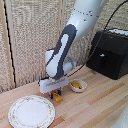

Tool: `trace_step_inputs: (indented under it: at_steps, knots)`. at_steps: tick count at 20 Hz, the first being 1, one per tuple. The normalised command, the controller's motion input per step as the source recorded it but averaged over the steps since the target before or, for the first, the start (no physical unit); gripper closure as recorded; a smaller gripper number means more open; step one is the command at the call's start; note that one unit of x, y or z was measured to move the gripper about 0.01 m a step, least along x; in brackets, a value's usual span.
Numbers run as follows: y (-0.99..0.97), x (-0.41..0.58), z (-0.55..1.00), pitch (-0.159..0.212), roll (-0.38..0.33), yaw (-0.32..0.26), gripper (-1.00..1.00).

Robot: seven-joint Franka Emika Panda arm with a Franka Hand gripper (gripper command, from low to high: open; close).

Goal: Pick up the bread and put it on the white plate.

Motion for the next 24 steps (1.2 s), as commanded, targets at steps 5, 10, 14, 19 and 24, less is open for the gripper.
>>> trace_step_inputs:
  at_steps: [5, 10, 14, 19, 24]
  knots:
    - [0.00, 0.019, 0.80, -0.018, 0.019, -0.009, 1.00]
    - [0.12, -0.001, 1.00, 0.000, 0.001, -0.029, 1.00]
    - [0.48, -0.032, 0.96, 0.000, 0.000, -0.022, 1.00]
    - [0.70, -0.006, 0.52, 0.000, -0.009, -0.061, 1.00]
    - [0.84, 0.000, 0.10, 0.015, -0.042, -0.073, 1.00]
